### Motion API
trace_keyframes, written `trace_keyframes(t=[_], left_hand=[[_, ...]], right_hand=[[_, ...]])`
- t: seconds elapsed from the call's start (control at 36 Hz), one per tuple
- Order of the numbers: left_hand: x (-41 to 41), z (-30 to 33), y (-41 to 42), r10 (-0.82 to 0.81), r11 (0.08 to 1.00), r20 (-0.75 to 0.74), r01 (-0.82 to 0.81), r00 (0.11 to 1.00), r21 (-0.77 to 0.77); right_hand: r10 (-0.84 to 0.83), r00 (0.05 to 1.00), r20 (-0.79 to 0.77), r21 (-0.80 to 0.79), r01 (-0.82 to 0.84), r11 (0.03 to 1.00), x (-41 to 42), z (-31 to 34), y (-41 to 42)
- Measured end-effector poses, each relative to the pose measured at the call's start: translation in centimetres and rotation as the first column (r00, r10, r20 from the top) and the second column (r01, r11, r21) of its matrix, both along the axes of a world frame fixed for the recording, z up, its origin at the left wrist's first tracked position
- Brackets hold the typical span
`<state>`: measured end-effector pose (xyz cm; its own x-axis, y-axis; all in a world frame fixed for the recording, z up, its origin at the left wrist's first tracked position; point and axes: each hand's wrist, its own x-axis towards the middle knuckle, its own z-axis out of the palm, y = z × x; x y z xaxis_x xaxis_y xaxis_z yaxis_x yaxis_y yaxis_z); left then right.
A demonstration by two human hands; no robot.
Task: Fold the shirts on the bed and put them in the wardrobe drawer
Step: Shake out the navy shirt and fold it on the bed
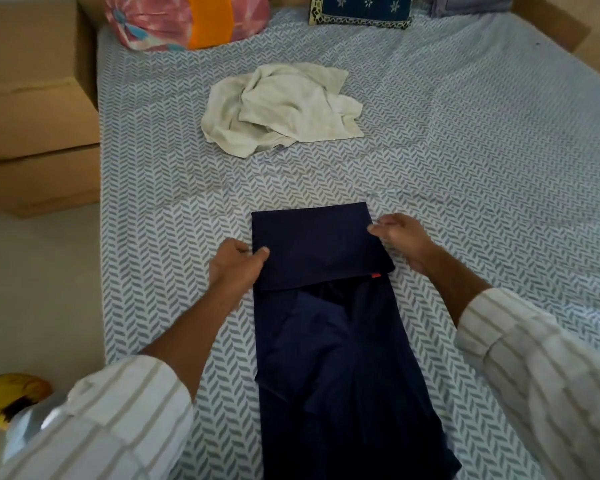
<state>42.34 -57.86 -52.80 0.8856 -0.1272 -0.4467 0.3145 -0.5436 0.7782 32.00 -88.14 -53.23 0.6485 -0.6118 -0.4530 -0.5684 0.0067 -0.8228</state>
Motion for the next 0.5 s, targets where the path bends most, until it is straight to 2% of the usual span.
trace_keyframes(t=[0.08, 0.22, 0.36, 0.44, 0.5], left_hand=[[1.8, -0.3, -0.7, -0.028, 0.999, 0.045, 0.026, 0.999, 0.045], [5.6, -0.9, -2.5, -0.039, 0.999, 0.078, 0.036, 0.996, 0.036], [8.1, -1.5, -2.9, -0.12, 0.992, -0.014, 0.121, 0.993, 0.038], [7.8, -1.7, -3.2, -0.145, 0.988, -0.046, 0.148, 0.988, 0.052], [7.3, -0.6, -4.0, -0.138, 0.989, -0.087, 0.132, 0.987, -0.071]], right_hand=[[-0.03, 0.999, 0.016, 0.09, 0.029, 0.996, 1.9, 0.2, -0.5], [0.023, 0.999, -0.037, 0.144, -0.017, 0.989, 4.3, 0.3, -1.8], [0.092, 0.991, -0.099, 0.234, -0.067, 0.97, 5.2, -0.2, -2.6], [0.098, 0.99, -0.098, 0.2, -0.077, 0.977, 5.1, -1.0, -2.1], [0.072, 0.995, -0.075, 0.175, -0.058, 0.983, 5.1, -0.7, -1.8]])
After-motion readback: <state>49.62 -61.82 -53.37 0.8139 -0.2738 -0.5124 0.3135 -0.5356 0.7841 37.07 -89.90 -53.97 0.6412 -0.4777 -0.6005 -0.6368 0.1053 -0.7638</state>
